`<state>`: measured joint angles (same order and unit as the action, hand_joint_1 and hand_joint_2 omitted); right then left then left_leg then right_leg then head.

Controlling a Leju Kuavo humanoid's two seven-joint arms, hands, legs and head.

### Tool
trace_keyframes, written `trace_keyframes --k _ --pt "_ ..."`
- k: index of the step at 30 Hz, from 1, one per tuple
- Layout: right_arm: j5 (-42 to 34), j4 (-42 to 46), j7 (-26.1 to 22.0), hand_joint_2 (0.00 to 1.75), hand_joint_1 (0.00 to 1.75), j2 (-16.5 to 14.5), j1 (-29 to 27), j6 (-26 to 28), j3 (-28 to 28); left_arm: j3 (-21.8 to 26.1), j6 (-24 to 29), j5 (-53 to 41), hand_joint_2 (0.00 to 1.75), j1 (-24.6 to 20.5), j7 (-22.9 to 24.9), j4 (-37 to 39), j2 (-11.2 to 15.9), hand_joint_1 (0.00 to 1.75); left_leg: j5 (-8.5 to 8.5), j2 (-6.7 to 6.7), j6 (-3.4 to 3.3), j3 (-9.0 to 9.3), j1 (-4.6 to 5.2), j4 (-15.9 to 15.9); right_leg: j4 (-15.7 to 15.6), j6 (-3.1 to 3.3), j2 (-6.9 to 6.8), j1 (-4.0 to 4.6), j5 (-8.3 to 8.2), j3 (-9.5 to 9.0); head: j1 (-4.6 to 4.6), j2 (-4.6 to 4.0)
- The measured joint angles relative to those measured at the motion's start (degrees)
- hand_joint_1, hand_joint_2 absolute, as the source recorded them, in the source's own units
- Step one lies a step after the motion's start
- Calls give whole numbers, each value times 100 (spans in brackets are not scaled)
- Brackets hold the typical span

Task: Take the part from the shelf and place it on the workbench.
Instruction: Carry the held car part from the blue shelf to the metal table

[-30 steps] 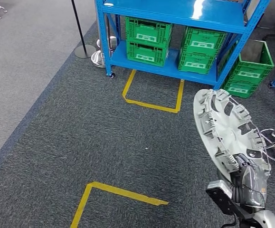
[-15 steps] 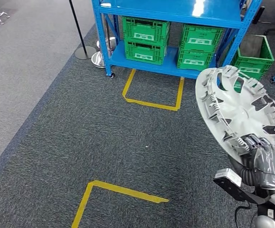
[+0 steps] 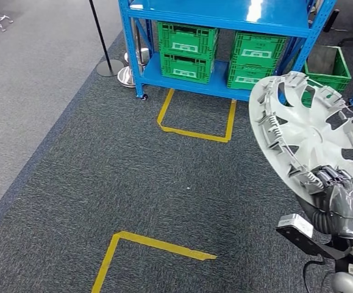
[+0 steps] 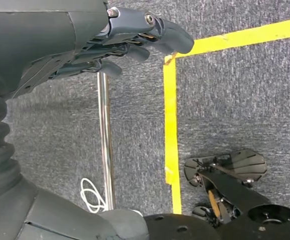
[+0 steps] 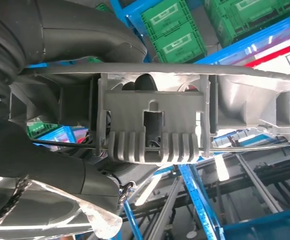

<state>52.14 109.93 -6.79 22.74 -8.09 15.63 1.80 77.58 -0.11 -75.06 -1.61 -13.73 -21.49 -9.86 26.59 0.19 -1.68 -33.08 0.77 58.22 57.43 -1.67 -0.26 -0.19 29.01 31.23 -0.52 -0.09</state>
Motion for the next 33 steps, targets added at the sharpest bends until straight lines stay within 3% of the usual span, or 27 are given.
trace_keyframes --k 12,33 --pt "-442 68 -204 175 175 441 693 -536 -78 108 -67 -4 175 3 0 -1 -17 0 -2 1 -1 -29 9 21 -2 -6 1 -7 -20 18 1 0" --pt "-494 66 -89 175 175 473 978 -660 420 239 -293 6 175 0 -315 -52 -61 0 -6 0 -6 -39 9 22 -1 -9 -1 -7 -23 26 2 0"
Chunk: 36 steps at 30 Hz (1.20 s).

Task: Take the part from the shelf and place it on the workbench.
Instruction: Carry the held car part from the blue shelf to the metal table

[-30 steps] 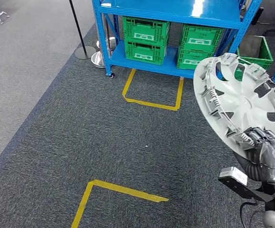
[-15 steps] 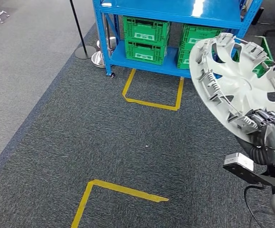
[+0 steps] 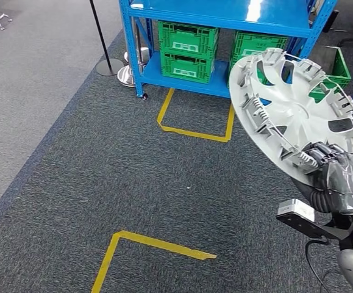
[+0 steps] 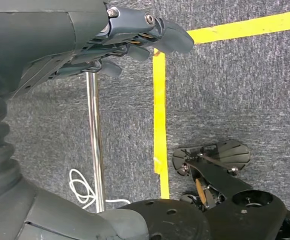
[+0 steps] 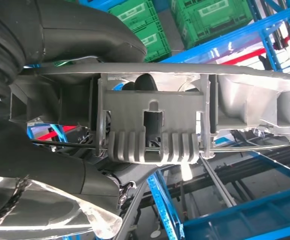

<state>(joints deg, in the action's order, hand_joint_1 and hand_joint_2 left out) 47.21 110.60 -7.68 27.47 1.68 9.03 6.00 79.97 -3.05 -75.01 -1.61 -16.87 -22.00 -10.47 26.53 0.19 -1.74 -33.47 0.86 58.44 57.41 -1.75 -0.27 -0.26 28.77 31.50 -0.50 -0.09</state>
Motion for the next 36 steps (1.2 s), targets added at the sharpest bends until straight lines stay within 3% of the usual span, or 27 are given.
trace_keyframes --k 21,25,27,29,31,32,34,35,36 --pt "-83 -17 126 175 175 -148 -294 37 399 8 97 -189 175 -10 135 2 21 0 -11 0 5 0 1 1 0 -5 1 0 -11 0 0 0" --pt "-170 -16 120 175 175 -200 -361 48 380 7 128 -240 175 -20 136 3 39 0 -95 14 -97 54 -6 -131 -77 -86 6 -24 -45 -15 0 0" --pt "-215 -19 116 175 175 -210 -383 48 358 7 135 -262 175 -36 136 4 41 0 -196 50 -133 103 -59 -302 200 -130 17 -28 173 133 20 0" --pt "-273 -28 113 175 175 -220 -389 40 342 7 138 -282 175 -44 135 5 47 0 -227 98 -135 94 -81 -343 895 -201 21 -71 531 461 34 0" --pt "-343 -44 110 175 175 -231 -398 27 340 7 139 -297 175 -44 135 13 49 0 -228 161 -103 77 -109 -335 1350 -286 15 -134 646 671 32 0" --pt "-371 -52 109 175 175 -234 -401 22 339 7 139 -303 175 -45 135 17 49 0 -224 197 -72 70 -134 -321 1269 -333 2 -169 547 628 32 0" --pt "-402 -63 108 175 175 -238 -401 17 334 7 142 -310 175 -47 135 24 53 0 -186 274 31 44 -189 -238 575 -441 -138 -235 207 266 36 0" --pt "-405 -66 106 175 175 -243 -391 15 329 7 144 -314 175 -47 135 27 67 0 -151 313 96 26 -205 -168 237 -455 -216 -248 89 94 47 0" --pt "-409 -67 104 175 175 -252 -380 15 322 7 148 -316 175 -45 134 30 78 0 -121 348 158 11 -206 -108 27 -421 -267 -248 36 -26 51 0"
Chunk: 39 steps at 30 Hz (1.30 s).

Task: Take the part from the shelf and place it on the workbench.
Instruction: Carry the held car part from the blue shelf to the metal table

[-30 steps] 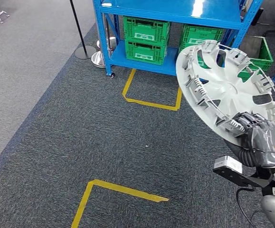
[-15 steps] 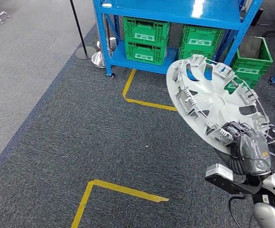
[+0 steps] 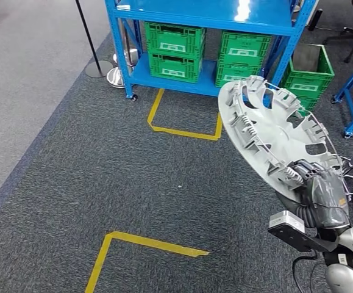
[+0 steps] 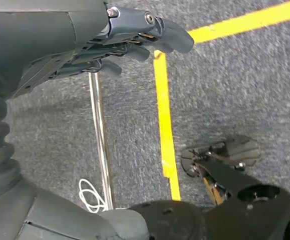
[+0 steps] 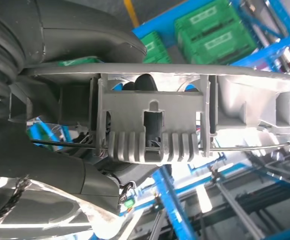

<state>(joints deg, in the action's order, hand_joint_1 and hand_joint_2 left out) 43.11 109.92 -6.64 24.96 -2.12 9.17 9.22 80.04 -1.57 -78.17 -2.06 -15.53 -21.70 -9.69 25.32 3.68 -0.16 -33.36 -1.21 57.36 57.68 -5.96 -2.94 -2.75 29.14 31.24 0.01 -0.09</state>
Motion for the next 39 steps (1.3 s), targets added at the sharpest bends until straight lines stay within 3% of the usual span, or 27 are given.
trace_keyframes --k 1,3,5,6,7,9,10,11,13,14,16,17,19,21,23,25,26,27,29,31,32,34,35,37,39 --pt "-4 -1 -3 175 175 -10 10 0 -8 0 4 -3 175 0 -1 3 11 0 19 35 51 -9 8 46 -64 63 -16 10 5 -35 3 0" --pt "-12 -2 -6 175 175 -24 11 -1 -22 0 8 -8 175 0 -4 9 16 0 17 103 122 -13 -1 71 8 229 105 30 -6 6 -4 0" --pt "-14 -3 -6 175 175 -30 2 -2 -28 0 8 -13 175 -4 -4 14 19 0 150 2 174 -57 -31 196 29 323 206 33 -47 60 -9 0" --pt "-14 -3 -5 175 175 -37 3 -2 -30 0 8 -16 175 -4 -5 16 20 0 317 -98 185 -135 -37 400 28 361 255 37 -69 80 -14 0" --pt "-14 -3 -5 175 175 -46 3 -2 -31 0 8 -17 175 -3 -5 18 21 0 535 -210 184 -260 -34 725 28 389 306 48 -86 102 -19 0" --pt "-13 -3 -7 175 175 -64 5 -2 -29 0 9 -19 175 5 -5 20 24 0 915 -296 147 -566 -8 1503 30 430 425 90 -113 146 -24 0" --pt "-12 -3 -7 175 175 -71 2 -2 -26 0 10 -20 175 10 -5 20 26 0 987 -309 116 -655 7 1744 32 445 491 115 -123 163 -24 0" --pt "-12 -3 -7 175 175 -74 -2 -2 -24 0 10 -20 175 13 -5 20 27 0 949 -319 74 -650 25 1780 33 456 561 137 -132 173 -23 0" --pt "-12 -3 -7 175 175 -78 -4 -2 -21 0 9 -21 175 13 -5 21 26 0 595 -435 -44 -335 68 1190 33 460 705 170 -146 179 -22 0" --pt "-11 -3 -7 175 175 -81 -2 -2 -21 0 9 -21 175 11 -5 22 29 0 442 -578 -109 -130 79 792 34 453 771 181 -156 183 -16 0" --pt "-10 -3 -8 175 175 -89 14 0 -22 0 15 -20 175 10 -5 22 32 0 303 -800 -170 126 96 261 40 418 901 173 -183 216 -16 0" --pt "-9 -3 -8 175 175 -92 14 2 -23 0 17 -19 175 9 -4 22 32 0 323 -825 -173 154 104 197 37 388 964 157 -202 240 -17 0" --pt "-11 -3 -9 175 175 -96 1 4 -26 0 21 -19 175 3 -4 22 26 0 291 -701 -175 161 108 139 18 318 1068 124 -237 292 -21 0" --pt "-15 -3 -9 175 175 -97 -8 6 -31 0 23 -19 175 -11 -5 23 26 0 238 -551 -213 162 90 64 184 270 833 139 -110 425 10 0" --pt "-27 -3 -13 175 175 -108 5 9 -34 1 25 -19 175 -8 -4 24 28 0 209 -396 -239 145 101 37 781 242 451 157 239 711 44 0" --pt "-42 -4 -20 175 175 -125 3 11 -36 3 26 -21 175 11 -3 24 26 0 209 -244 -244 128 124 46 1452 213 333 153 525 992 50 0" --pt "-53 -5 -24 175 175 -134 -7 12 -37 3 26 -25 175 16 -3 24 23 0 211 -163 -246 122 134 52 1577 204 317 153 533 1026 49 0" --pt "-66 -6 -26 175 175 -144 -18 13 -38 3 26 -31 175 16 -3 24 20 0 213 -86 -247 118 143 59 1486 202 300 154 443 950 50 0" --pt "-89 -7 -45 175 175 -160 -35 19 -50 3 34 -48 175 3 -3 25 7 0 225 60 -243 119 163 75 746 226 151 168 118 512 50 0" --pt "-105 -3 -77 175 175 -167 -37 31 -66 2 45 -70 175 -13 -3 27 -2 0 239 173 -213 120 196 91 98 297 -33 206 -60 134 45 0" --pt "-111 0 -91 175 175 -171 -36 40 -71 2 50 -83 175 -19 -1 27 -3 0 240 224 -190 120 209 97 -26 335 -72 226 -70 70 43 0" --pt "-117 6 -105 175 175 -181 -54 57 -77 2 56 -97 175 -27 6 29 -3 0 234 330 -136 126 215 95 -37 408 52 235 -111 83 42 0" --pt "-117 7 -108 175 175 -185 -77 63 -80 2 59 -99 175 -33 10 30 -2 0 255 318 -103 128 206 110 -53 439 110 223 -136 89 40 0" --pt "-121 13 -109 175 175 -193 -115 71 -85 2 67 -101 175 -37 19 31 3 0 482 57 -33 27 176 394 -87 501 223 188 -186 98 26 0" --pt "-133 18 -109 175 175 -218 -139 86 -88 3 74 -102 175 -23 40 32 4 0 881 -249 17 -255 139 1092 -89 535 346 174 -212 127 11 0"
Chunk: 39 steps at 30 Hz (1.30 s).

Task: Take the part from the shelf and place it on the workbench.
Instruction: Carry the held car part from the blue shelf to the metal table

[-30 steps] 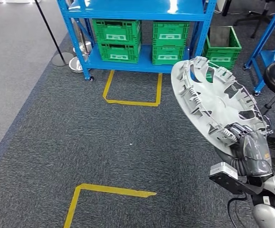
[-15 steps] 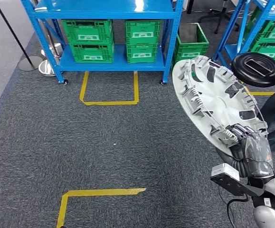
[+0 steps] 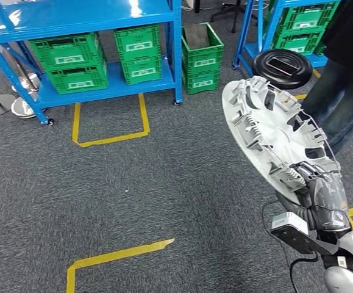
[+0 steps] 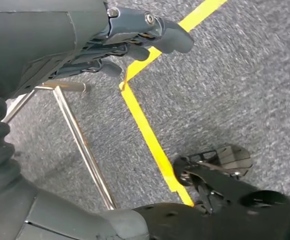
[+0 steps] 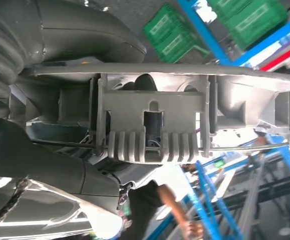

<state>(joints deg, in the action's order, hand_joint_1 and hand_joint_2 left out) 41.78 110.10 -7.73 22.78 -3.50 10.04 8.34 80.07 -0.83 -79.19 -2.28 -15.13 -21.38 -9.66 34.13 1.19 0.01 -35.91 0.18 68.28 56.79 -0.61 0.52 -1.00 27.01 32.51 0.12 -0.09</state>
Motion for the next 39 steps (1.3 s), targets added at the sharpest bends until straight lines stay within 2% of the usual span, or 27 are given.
trace_keyframes --k 2,3,5,6,8,9,11,13,15,17,18,19,20,22,23,24,26,27,29,30,31,32,33,34,35,37,39 --pt "-10 1 -1 175 175 -36 -39 28 -8 1 2 0 175 23 21 7 -2 0 194 -62 18 -227 -17 558 8 6 148 0 -14 22 -1 0" --pt "-13 1 -1 175 175 -50 -63 39 -15 2 2 0 175 31 25 10 -2 0 127 -70 17 -221 -23 567 16 3 228 -1 -19 28 -1 0" --pt "-16 2 -1 175 175 -68 -102 49 -36 2 2 1 175 35 27 14 2 0 -261 -177 -5 54 -44 -8 35 -11 387 -5 -24 30 -1 0" --pt "-16 2 -1 175 175 -73 -114 49 -48 2 2 2 175 33 27 14 7 0 -427 -342 -21 223 -61 -378 48 -28 462 -3 -27 41 2 0" --pt "-17 8 -1 175 175 -78 -120 56 -70 3 3 2 175 34 28 18 17 0 -567 -607 -40 424 -85 -867 79 -90 612 -14 -45 102 6 0" --pt "-18 13 -2 175 175 -80 -126 64 -81 4 3 2 175 34 29 20 19 0 -546 -642 -51 438 -83 -919 80 -133 686 -27 -64 140 6 0" --pt "-31 25 -3 175 175 -81 -159 80 -105 4 2 2 175 30 33 26 16 0 -568 -506 -97 437 -76 -958 66 -214 779 -56 -99 208 5 0" --pt "-55 32 -9 175 175 -82 -182 84 -132 4 2 1 175 15 33 32 16 0 -607 -346 -170 436 -87 -1005 239 -266 511 -39 21 339 34 0" --pt "-76 33 -27 175 175 -87 -168 85 -145 5 1 -1 175 19 33 36 19 0 -622 -173 -216 426 -74 -1023 860 -292 117 -18 360 635 65 0" --pt "-85 32 -49 175 175 -101 -162 86 -147 7 -3 -3 175 40 33 39 21 0 -615 7 -236 420 -54 -1020 1524 -310 -4 -20 623 922 68 0" --pt "-85 32 -57 175 175 -110 -166 87 -148 7 -7 -5 175 45 33 42 21 0 -609 92 -239 422 -51 -1018 1626 -314 -23 -20 621 948 68 0" --pt "-85 32 -60 175 175 -119 -171 87 -148 8 -9 -8 175 43 33 45 21 0 -602 171 -238 427 -49 -1016 1502 -311 -47 -20 517 858 68 0" --pt "-85 32 -61 175 175 -126 -176 87 -148 8 -12 -10 175 36 33 48 19 0 -592 241 -229 439 -47 -1014 1177 -299 -110 -15 344 661 68 0" --pt "-83 34 -68 175 175 -136 -173 93 -148 8 -15 -13 175 24 31 50 15 0 -563 358 -190 463 -23 -1005 414 -253 -389 27 92 212 68 0" --pt "-82 38 -73 175 175 -140 -170 98 -148 9 -15 -13 175 23 29 51 13 0 -550 412 -163 474 -3 -1000 182 -226 -495 51 48 77 65 0" --pt "-81 42 -76 175 175 -143 -170 105 -148 9 -15 -14 175 24 28 51 13 0 -542 471 -140 483 16 -997 90 -202 -543 73 57 27 63 0" --pt "-81 48 -78 175 175 -148 -180 115 -155 10 -15 -15 175 24 27 51 13 0 -524 593 -97 512 35 -1006 69 -150 -420 70 45 28 60 0" --pt "-81 49 -77 175 175 -151 -189 118 -159 10 -15 -15 175 17 27 51 16 0 -485 547 -70 525 28 -987 50 -121 -354 52 31 17 60 0" --pt "-81 51 -76 175 175 -161 -189 120 -165 13 -14 -15 175 5 26 51 24 0 -258 250 -19 427 4 -679 8 -64 -230 2 10 -20 47 0" --pt "-81 51 -77 175 175 -169 -186 121 -164 17 -13 -15 175 6 25 51 27 0 -84 65 -2 288 -15 -351 3 -49 -166 -14 10 -29 40 0" --pt "-80 51 -79 175 175 -177 -180 121 -162 22 -13 -16 175 14 25 52 26 0 90 -29 9 96 -28 55 4 -39 -90 -22 13 -33 34 0" --pt "-80 50 -81 175 175 -186 -179 121 -159 27 -14 -16 175 26 25 52 26 0 197 -61 21 -87 -41 404 7 -35 -8 -26 18 -36 32 0" --pt "-80 50 -84 175 175 -196 -179 121 -155 31 -14 -17 175 37 25 53 26 0 197 -71 35 -217 -55 614 11 -35 83 -31 23 -40 33 0" --pt "-80 49 -85 175 175 -204 -180 121 -152 32 -15 -19 175 43 25 53 27 0 83 -77 48 -263 -71 620 19 -40 175 -39 30 -45 34 0" --pt "-80 49 -85 175 175 -214 -181 121 -150 32 -15 -19 175 46 25 53 28 0 -138 -101 61 -207 -90 399 34 -55 264 -54 42 -51 34 0" --pt "-81 49 -84 175 175 -231 -177 124 -146 35 -18 -20 175 45 25 54 28 0 -568 -326 97 16 -150 -281 99 -122 431 -78 86 -35 27 0" --pt "-84 50 -84 175 175 -244 -167 136 -144 40 -23 -20 175 44 26 55 24 0 -669 -552 105 150 -196 -703 183 -203 576 -95 110 50 20 0"
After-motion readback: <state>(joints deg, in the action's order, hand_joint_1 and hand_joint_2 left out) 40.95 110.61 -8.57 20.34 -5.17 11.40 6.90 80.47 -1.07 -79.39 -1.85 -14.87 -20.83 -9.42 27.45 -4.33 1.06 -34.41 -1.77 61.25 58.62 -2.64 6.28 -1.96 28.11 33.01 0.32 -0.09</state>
